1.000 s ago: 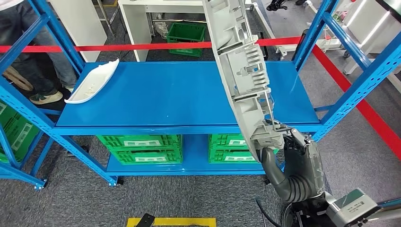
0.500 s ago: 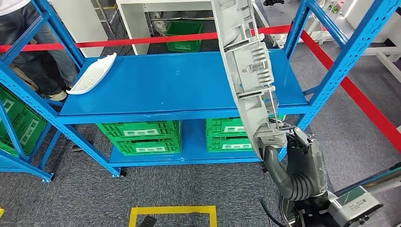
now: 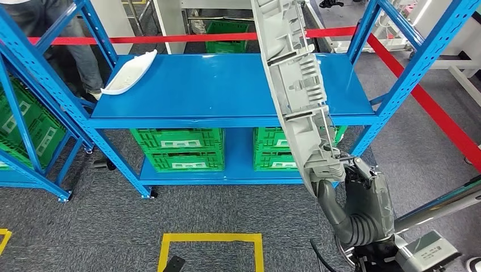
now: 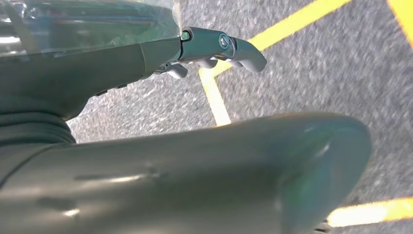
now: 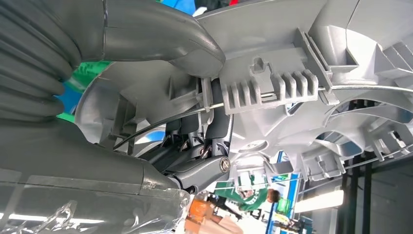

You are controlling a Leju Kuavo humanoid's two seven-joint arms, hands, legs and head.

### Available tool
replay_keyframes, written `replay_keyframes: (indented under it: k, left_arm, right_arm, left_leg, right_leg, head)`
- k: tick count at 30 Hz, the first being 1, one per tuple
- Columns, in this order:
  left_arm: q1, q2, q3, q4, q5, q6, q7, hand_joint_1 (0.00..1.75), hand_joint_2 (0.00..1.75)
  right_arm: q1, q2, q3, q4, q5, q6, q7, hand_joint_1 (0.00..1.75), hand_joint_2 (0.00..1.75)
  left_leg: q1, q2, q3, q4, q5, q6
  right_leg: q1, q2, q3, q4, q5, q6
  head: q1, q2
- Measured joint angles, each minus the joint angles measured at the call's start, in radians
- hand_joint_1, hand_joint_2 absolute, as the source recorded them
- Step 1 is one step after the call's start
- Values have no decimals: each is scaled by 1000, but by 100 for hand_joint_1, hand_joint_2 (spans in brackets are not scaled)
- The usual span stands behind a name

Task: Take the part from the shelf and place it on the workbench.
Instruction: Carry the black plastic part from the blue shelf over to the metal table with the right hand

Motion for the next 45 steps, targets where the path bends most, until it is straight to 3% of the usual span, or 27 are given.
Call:
replay_keyframes:
  k: [1, 2, 4, 6, 8, 9, 11, 12, 14, 16, 18, 19, 21, 23, 25, 27, 29, 31, 32, 34, 35, 36, 38, 39, 42, 43, 45]
  left_arm:
    - [0, 0, -1, -1, 0, 1, 1, 0, 175]
    - [0, -1, -2, -1, 0, 2, 2, 0, 175]
    - [0, -1, -3, -2, 0, 4, 4, 0, 175]
    - [-1, -2, -3, -5, 0, 5, 7, 0, 175]
    - [-4, -2, -3, -8, 1, 6, 10, 0, 175]
    - [-5, -3, -3, -9, 1, 6, 11, 0, 175]
    - [-5, -3, -5, -11, 1, 6, 13, 0, 175]
    - [-5, -3, -6, -11, 1, 6, 15, 0, 175]
    - [-4, -4, -9, -12, 1, 7, 18, 0, 175]
    - [-5, -4, -13, -12, 1, 7, 19, 0, 175]
    - [-7, -3, -15, -12, 2, 7, 20, 0, 175]
    - [-7, -3, -16, -12, 2, 7, 21, 0, 175]
    - [-10, -3, -18, -12, 3, 7, 21, 0, 175]
    - [-16, -2, -19, -13, 4, 7, 21, 0, 175]
    - [-18, -2, -20, -14, 5, 7, 20, 0, 175]
    - [-16, -1, -21, -15, 6, 7, 20, 0, 175]
    - [-16, -1, -21, -15, 6, 7, 19, 0, 175]
    - [-17, -1, -21, -15, 6, 7, 18, 0, 175]
    - [-17, -1, -21, -15, 6, 7, 18, 0, 175]
    - [-17, -1, -21, -16, 6, 7, 18, 0, 175]
    - [-17, -1, -21, -16, 6, 7, 18, 0, 175]
    - [-17, -2, -21, -16, 6, 7, 18, 0, 175]
    - [-18, -2, -21, -16, 6, 8, 18, 0, 175]
    - [-18, -3, -21, -16, 6, 8, 18, 0, 175]
    - [-15, -3, -21, -16, 5, 8, 15, 0, 175]
    - [-13, -3, -21, -16, 5, 8, 12, 0, 175]
    - [-9, -2, -21, -16, 4, 8, 6, 0, 175]
  right_arm:
    - [0, -1, 0, 0, 0, 0, 0, 175, 175]
    - [1, -2, 0, 0, 0, 0, 1, 175, 175]
    - [1, -5, -1, 0, 1, 0, 2, 175, 175]
    - [-1, -7, -4, 0, 0, 0, 4, 175, 175]
    - [-5, -8, -6, -1, -1, 0, 7, 175, 175]
    - [-7, -8, -7, -1, -2, 0, 8, 175, 175]
    - [-8, -9, -7, -2, -2, 1, 9, 175, 175]
    - [-8, -9, -7, -2, -3, 2, 10, 175, 175]
    - [-9, -9, -7, -2, -3, 3, 10, 175, 175]
    - [-9, -9, -8, -1, -4, 3, 11, 175, 175]
    - [-9, -9, -7, -1, -6, 4, 11, 175, 175]
    - [-9, -9, -7, 0, -6, 5, 11, 175, 175]
    - [-9, -9, -7, 0, -7, 7, 11, 175, 175]
    - [-10, -9, -7, 0, -7, 7, 12, 175, 175]
    - [-12, -9, -7, 1, -7, 9, 12, 175, 175]
    - [-14, -10, -7, 1, -8, 11, 12, 175, 175]
    - [-14, -11, -7, 1, -9, 11, 12, 175, 175]
    - [-14, -12, -7, 1, -9, 11, 12, 175, 175]
    - [-14, -12, -7, 2, -9, 11, 12, 175, 175]
    - [-14, -13, -6, 3, -9, 11, 12, 175, 175]
    - [-15, -13, -6, 4, -9, 11, 13, 175, 175]
    - [-15, -13, -6, 4, -9, 11, 13, 175, 175]
    - [-18, -13, -7, 4, -9, 11, 13, 175, 175]
    - [-19, -13, -7, 4, -9, 11, 13, 175, 175]
    - [-20, -14, -6, 4, -9, 10, 14, 175, 175]
    - [-20, -14, -6, 4, -8, 9, 14, 175, 175]
    - [-20, -14, -6, 4, -5, 6, 14, 175, 175]
  left_leg:
    - [0, 0, -15, 2, 11, 1]
    - [0, 0, -33, 6, 21, 0]
    - [0, 0, -70, 16, 41, -4]
    - [-1, 0, -104, 30, 57, -11]
    - [-3, -1, -127, 41, 74, -21]
    - [-3, -1, -135, 42, 84, -27]
    - [0, -2, -145, 41, 98, -39]
    - [2, -3, -151, 50, 81, -45]
    - [6, -4, -171, 121, -4, -57]
    - [9, -4, -190, 243, -94, -65]
    - [9, -4, -175, 310, -101, -67]
    - [9, -4, -148, 297, -76, -65]
    - [7, -5, -51, 185, -38, -53]
    - [1, -7, 43, 49, -54, -40]
    - [-4, -7, 65, -5, -64, -29]
    - [-2, -4, 49, -14, -40, -18]
    - [2, 0, 28, -20, -13, -6]
    - [0, 0, -1, -15, 9, 0]
    - [-1, 0, -17, -12, 20, 0]
    - [-1, 0, -53, -1, 38, -3]
    - [-1, 0, -71, 7, 46, -5]
    - [-1, 0, -88, 16, 53, -8]
    - [-3, -1, -113, 32, 66, -17]
    - [-4, -1, -121, 36, 74, -22]
    - [-1, -2, -137, 39, 90, -40]
    - [0, -3, -144, 53, 69, -46]
    - [4, -5, -168, 136, -25, -57]
  right_leg:
    - [-1, 0, -10, 59, -30, 3]
    - [-1, 0, -10, 99, -35, 5]
    - [-2, -1, 30, 93, 10, 7]
    - [-2, -1, 123, -24, 41, 3]
    - [2, -1, 197, -142, 23, -8]
    - [5, 0, 209, -172, 14, -15]
    - [7, -1, 194, -178, 28, -32]
    - [6, -2, 185, -179, 39, -40]
    - [3, -5, 166, -181, 61, -52]
    - [4, -6, 141, -179, 82, -56]
    - [5, -6, 110, -175, 103, -55]
    - [6, -6, 93, -171, 113, -54]
    - [7, -5, 63, -162, 131, -49]
    - [8, -6, 46, -157, 149, -40]
    - [6, -8, 39, -162, 171, -28]
    - [4, -6, 29, -163, 167, -16]
    - [2, -4, 6, -105, 93, -8]
    - [0, -3, -22, 19, -1, -3]
    - [0, -3, -27, 76, -19, 0]
    - [-1, -4, -2, 111, 11, 2]
    - [-1, -4, 34, 78, 39, 1]
    - [-1, -4, 84, 17, 53, -2]
    - [2, -4, 179, -120, 38, -11]
    - [5, -3, 203, -163, 24, -16]
    - [7, -4, 193, -182, 35, -35]
    - [4, -5, 183, -184, 46, -43]
    - [0, -7, 161, -186, 69, -53]
  head:
    - [2, 0]
    - [4, 0]
    - [6, 0]
    - [8, 0]
    - [6, 0]
    - [5, 0]
    - [5, 0]
    - [4, 0]
    - [-2, 0]
    - [-7, 0]
    - [-9, 0]
    - [-10, 0]
    - [-13, 0]
    - [-15, 0]
    - [-16, 0]
    - [-15, 0]
    - [-8, 0]
    - [-1, 0]
    - [1, 0]
    - [3, 0]
    - [4, 0]
    - [4, 0]
    - [4, 0]
    - [3, 0]
    - [4, 0]
    - [2, 0]
    - [-3, 0]
